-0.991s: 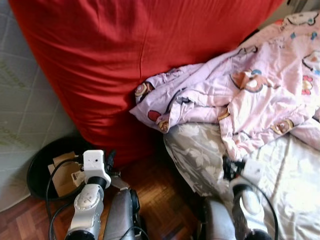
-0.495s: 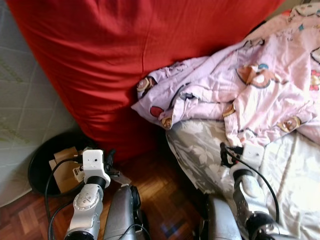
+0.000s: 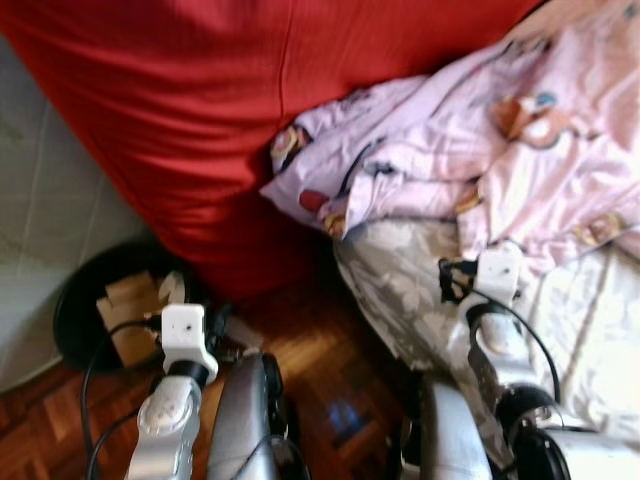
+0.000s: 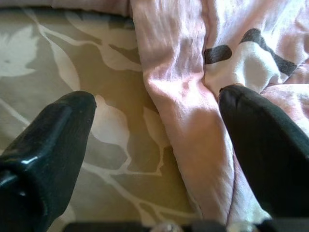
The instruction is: Clean up the room
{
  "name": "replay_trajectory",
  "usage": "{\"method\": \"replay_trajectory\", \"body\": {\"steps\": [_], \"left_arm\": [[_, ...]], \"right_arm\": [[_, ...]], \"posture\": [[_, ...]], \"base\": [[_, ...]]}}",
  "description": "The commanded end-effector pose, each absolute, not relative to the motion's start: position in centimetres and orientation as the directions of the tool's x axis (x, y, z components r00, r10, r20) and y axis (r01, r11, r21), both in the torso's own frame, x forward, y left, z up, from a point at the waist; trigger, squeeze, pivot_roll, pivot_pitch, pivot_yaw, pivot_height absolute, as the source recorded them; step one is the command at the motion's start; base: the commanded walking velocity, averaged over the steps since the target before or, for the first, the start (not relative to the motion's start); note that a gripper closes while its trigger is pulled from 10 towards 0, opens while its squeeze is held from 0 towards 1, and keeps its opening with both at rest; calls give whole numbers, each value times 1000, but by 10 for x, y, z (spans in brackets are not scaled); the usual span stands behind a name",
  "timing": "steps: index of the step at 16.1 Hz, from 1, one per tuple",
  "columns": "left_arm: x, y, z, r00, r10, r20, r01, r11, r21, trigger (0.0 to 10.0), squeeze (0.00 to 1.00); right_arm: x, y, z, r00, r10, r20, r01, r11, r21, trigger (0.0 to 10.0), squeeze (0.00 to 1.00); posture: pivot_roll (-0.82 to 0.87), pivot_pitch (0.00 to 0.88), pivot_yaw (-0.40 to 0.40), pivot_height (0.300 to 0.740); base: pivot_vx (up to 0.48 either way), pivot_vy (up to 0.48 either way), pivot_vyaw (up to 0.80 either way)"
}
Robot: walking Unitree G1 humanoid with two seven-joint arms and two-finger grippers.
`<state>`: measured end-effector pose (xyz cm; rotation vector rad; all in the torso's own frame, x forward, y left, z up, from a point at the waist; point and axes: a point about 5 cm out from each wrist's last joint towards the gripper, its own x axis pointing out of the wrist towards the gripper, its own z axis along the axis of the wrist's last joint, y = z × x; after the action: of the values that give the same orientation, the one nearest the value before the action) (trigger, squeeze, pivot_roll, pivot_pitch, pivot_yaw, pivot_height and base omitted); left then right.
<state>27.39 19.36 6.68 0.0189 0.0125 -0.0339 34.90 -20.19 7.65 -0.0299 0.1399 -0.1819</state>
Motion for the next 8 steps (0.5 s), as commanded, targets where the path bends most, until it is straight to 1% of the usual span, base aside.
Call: {"method": "replay_trajectory", "body": {"steps": [1, 4, 8], "left_arm": [[265, 196, 61, 998, -33, -52, 34, 999, 20, 10000, 0], [260, 197, 62, 997, -37, -66, 38, 999, 23, 10000, 0], [258, 198, 62, 996, -43, -82, 46, 998, 31, 10000, 0]], "right_arm": [[345, -204, 70, 966, -199, -168, 193, 980, -50, 10000, 0], [341, -211, 64, 944, -266, -197, 254, 964, -85, 10000, 0], [337, -222, 62, 918, -338, -205, 323, 940, -105, 10000, 0]], "posture": [[108, 401, 70, 582], [109, 404, 74, 582], [103, 384, 80, 582]], "base": [[0, 0, 0], [0, 0, 0], [0, 0, 0]]}}
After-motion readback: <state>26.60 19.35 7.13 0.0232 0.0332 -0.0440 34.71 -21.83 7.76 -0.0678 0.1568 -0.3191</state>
